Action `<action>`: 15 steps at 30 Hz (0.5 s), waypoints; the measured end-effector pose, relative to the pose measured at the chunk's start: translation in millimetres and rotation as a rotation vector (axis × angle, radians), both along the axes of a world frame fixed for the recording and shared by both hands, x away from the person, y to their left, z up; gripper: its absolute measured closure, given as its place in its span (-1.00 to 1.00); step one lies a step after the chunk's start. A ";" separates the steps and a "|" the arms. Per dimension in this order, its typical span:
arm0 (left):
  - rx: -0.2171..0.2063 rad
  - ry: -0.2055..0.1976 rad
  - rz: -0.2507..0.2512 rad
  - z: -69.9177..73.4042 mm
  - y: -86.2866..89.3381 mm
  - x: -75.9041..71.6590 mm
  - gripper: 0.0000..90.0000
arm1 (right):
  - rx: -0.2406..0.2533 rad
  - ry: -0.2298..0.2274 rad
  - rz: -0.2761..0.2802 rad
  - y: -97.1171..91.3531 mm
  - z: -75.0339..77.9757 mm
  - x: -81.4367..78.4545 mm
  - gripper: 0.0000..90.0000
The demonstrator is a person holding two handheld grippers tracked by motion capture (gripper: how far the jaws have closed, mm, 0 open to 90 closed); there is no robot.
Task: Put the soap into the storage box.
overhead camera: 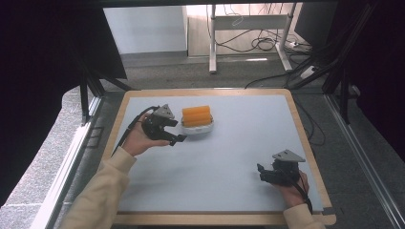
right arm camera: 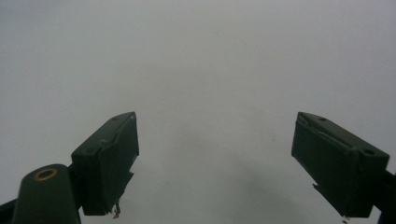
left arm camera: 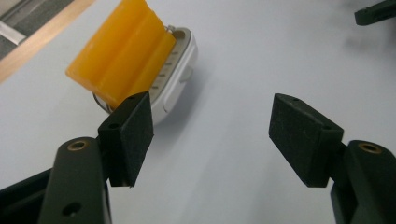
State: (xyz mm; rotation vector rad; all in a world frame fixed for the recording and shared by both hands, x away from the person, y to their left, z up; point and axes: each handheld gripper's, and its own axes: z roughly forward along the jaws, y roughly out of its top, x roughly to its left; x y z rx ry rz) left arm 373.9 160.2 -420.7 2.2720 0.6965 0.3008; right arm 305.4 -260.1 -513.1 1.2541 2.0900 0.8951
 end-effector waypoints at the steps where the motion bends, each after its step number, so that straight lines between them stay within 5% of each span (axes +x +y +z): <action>1: -0.018 0.007 0.010 -3.2 2.3 -4.9 -0.31 | 0.000 0.000 0.000 0.0 0.1 -0.1 -0.67; 6: -0.046 0.032 0.038 -17.3 13.3 -26.0 -0.32 | 0.004 -0.008 0.005 0.3 0.6 -0.4 -0.67; 12: -0.010 0.005 0.109 -27.9 29.5 -50.3 -0.31 | 0.003 -0.005 0.004 1.0 0.2 -0.5 -0.67; 15: -0.021 0.026 0.112 -30.8 36.6 -60.7 -0.31 | -0.001 -0.002 0.007 1.2 -0.2 0.4 -0.67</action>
